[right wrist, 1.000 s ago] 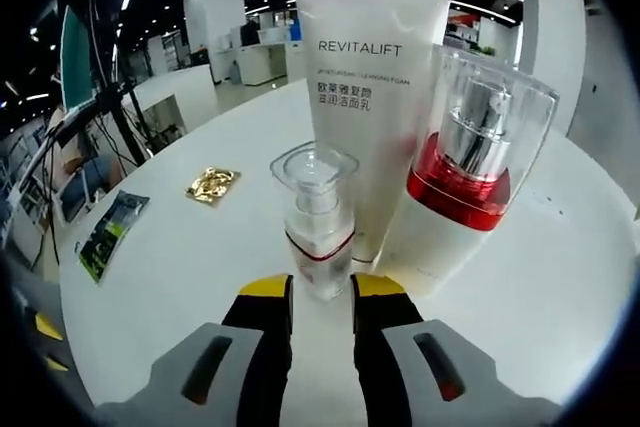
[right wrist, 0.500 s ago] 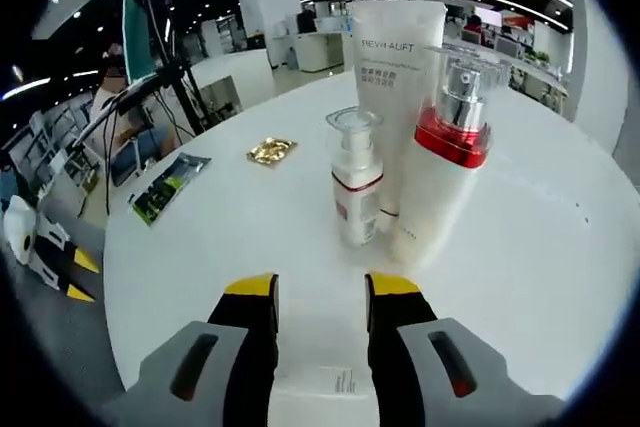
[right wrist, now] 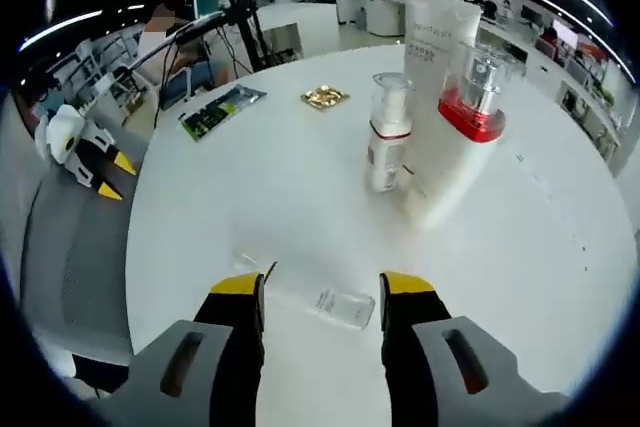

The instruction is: Arrange the skincare products in the storage area until every visible bottle or jar stands upright without overlapping.

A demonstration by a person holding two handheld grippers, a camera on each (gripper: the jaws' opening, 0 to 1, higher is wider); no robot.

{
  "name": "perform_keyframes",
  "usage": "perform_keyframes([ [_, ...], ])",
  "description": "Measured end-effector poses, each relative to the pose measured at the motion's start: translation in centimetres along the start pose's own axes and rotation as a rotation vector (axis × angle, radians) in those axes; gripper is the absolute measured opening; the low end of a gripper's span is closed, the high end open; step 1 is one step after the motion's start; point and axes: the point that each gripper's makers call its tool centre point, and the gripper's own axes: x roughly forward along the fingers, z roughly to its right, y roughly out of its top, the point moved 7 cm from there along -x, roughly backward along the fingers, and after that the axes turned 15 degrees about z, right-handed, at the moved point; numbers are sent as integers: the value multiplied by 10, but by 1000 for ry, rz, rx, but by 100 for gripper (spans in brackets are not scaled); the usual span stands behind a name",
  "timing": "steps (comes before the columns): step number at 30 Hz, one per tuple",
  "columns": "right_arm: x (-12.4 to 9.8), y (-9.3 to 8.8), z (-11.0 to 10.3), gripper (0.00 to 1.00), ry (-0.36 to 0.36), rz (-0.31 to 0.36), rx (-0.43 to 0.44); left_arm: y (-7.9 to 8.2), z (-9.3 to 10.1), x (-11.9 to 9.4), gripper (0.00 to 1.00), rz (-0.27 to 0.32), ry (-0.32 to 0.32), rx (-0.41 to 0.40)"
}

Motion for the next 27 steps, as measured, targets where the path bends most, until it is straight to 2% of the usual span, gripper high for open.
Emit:
perform_keyframes([
  [4,5,-2,-4,49,74,-103,-158,3,-1,0,28,26,9,-13],
  [5,6,-2,-4,50,82,-112,-170,3,-1,-1,28,29,10,-13],
  [6,9,-3,-6,50,105,-151,-222,4,-1,0,28,32,13,-15],
  [10,18,-5,-9,51,151,-224,-307,3,-2,0,28,35,16,-15],
  [13,25,-8,-7,50,148,-277,-312,3,-2,0,28,32,16,-13],
  [21,38,-11,-8,48,236,-375,-393,4,-2,-1,28,34,19,-8],
  [25,43,-17,-11,47,252,-412,-393,5,-2,-1,28,37,20,-6],
  [27,43,-22,-13,44,266,-452,-409,5,-2,0,28,40,19,-3],
])
